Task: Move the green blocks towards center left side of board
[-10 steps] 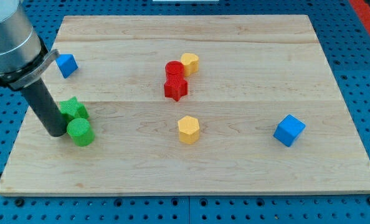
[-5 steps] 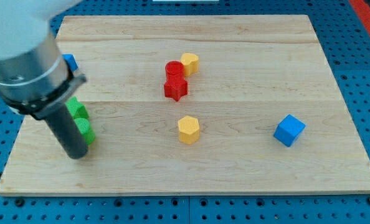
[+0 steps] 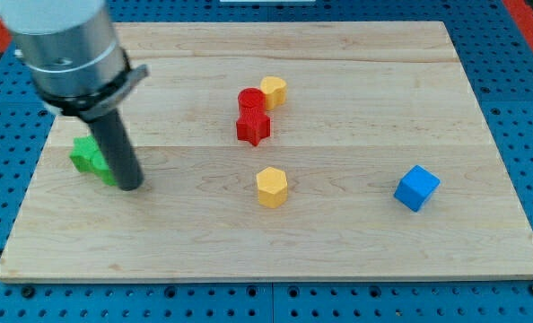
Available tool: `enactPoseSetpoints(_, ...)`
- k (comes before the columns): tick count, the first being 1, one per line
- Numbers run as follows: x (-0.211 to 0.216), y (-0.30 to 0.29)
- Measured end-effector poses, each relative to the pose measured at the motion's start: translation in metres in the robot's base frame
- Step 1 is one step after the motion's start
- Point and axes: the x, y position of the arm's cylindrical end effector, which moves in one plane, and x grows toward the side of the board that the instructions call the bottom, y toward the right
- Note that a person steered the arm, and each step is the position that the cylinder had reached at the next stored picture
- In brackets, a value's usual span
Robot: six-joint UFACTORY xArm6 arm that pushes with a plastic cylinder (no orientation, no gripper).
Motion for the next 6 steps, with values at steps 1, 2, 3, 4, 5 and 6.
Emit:
enactPoseSetpoints(1, 0.001, -0.036)
enactPoseSetpoints(2, -0.025, -0.039)
enactPoseSetpoints(3, -0.041, -0.048)
enactPoseSetpoints(4, -0.037, -0.061)
enactPoseSetpoints(5, -0.043, -0.076)
enactPoseSetpoints(6, -0.065, -0.09)
